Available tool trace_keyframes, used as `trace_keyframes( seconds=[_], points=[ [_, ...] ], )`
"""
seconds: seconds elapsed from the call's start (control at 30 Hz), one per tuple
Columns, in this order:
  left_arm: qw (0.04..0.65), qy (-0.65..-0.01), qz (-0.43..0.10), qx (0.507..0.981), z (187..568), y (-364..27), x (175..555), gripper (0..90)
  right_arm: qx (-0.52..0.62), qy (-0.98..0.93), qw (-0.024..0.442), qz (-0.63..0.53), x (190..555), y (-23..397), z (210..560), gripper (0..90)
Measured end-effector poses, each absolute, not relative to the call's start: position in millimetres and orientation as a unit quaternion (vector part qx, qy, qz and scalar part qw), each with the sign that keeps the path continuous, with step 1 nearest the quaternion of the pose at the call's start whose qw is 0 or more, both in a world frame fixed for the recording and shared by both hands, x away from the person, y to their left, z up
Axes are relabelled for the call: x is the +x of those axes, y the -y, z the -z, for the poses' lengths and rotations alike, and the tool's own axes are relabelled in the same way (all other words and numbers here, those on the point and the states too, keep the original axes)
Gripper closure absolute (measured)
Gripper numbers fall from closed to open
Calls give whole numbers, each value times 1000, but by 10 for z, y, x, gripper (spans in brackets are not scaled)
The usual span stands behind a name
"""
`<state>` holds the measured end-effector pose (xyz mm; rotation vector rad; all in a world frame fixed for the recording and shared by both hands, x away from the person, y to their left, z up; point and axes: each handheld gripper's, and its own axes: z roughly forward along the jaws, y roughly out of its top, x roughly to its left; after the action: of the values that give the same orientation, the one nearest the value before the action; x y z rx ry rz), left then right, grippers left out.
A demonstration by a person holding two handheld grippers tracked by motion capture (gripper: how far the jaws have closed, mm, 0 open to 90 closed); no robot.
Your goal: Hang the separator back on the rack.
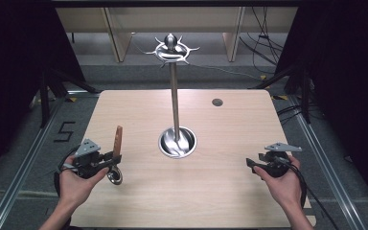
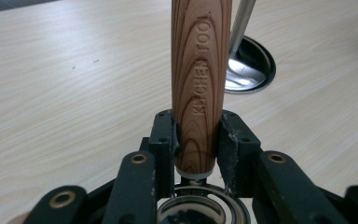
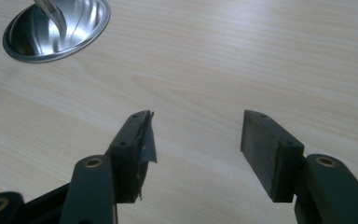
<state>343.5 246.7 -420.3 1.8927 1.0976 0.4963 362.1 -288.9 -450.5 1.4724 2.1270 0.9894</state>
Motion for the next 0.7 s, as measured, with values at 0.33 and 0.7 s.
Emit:
trace_keyframes(
  seconds=[0.33,0.7],
  points=[
    [453,-413,-227,757,4085,-2464,3421,681,523,-755,185,-351,3622,2886,4507,440],
    [477,-419,-233,736,3980,-2394,3347,681,523,-755,186,-351,3620,2887,4506,440]
  ],
)
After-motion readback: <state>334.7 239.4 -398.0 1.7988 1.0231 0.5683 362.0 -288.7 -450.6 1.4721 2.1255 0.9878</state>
